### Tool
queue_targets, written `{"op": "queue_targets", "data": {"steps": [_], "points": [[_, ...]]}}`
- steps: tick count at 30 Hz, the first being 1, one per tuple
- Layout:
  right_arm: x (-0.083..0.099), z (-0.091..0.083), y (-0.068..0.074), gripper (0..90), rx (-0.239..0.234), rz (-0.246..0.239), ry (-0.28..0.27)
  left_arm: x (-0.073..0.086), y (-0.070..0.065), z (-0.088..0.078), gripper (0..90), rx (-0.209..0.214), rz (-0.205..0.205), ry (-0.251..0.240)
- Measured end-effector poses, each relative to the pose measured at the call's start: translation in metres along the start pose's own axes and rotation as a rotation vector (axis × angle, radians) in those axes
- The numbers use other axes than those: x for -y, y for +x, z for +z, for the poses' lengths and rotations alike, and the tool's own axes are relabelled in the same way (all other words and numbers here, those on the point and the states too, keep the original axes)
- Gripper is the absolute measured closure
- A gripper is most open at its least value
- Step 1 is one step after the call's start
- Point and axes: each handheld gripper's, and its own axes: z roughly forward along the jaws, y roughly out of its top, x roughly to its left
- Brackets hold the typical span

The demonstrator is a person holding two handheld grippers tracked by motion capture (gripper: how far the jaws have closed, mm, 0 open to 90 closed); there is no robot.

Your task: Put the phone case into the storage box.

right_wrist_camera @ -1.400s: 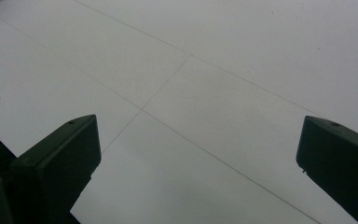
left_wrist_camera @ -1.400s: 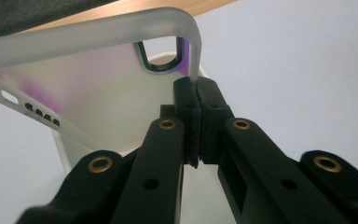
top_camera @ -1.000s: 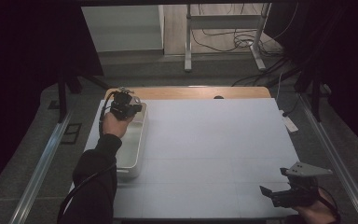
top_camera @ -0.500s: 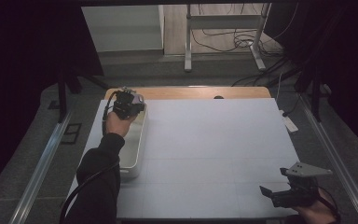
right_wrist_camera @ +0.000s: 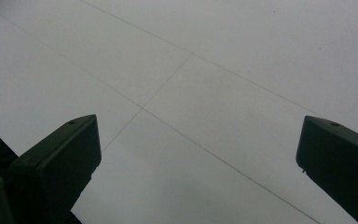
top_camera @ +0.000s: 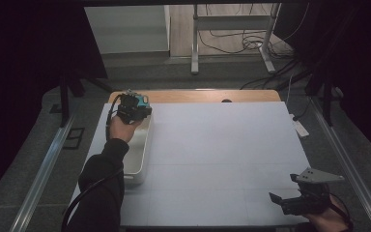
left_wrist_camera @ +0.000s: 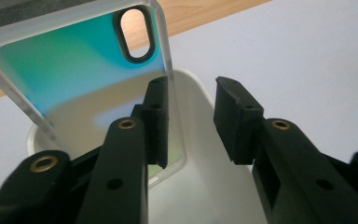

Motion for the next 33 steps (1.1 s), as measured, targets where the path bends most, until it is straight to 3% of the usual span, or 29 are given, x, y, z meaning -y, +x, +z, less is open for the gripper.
{"op": "queue_targets", "data": {"steps": [6, 21, 25, 33], "points": [[0.000, 0.000, 0.000, 0.1, 0.000, 0.001, 0.000, 0.000, -0.002, -0.003, 60.1, 0.008, 0.002, -0.009], [0.000, 0.000, 0.000, 0.2, 0.002, -0.001, 0.002, 0.006, 0.000, -0.012, 38.3, 0.041, -0.011, -0.026], [0.000, 0.000, 0.000, 0.1, 0.003, -0.002, 0.002, 0.008, 0.001, -0.015, 30.7, 0.060, -0.028, -0.035], [0.000, 0.000, 0.000, 0.1, 0.003, 0.000, 0.004, 0.011, -0.002, -0.019, 15.7, 0.084, -0.018, -0.032]]}}
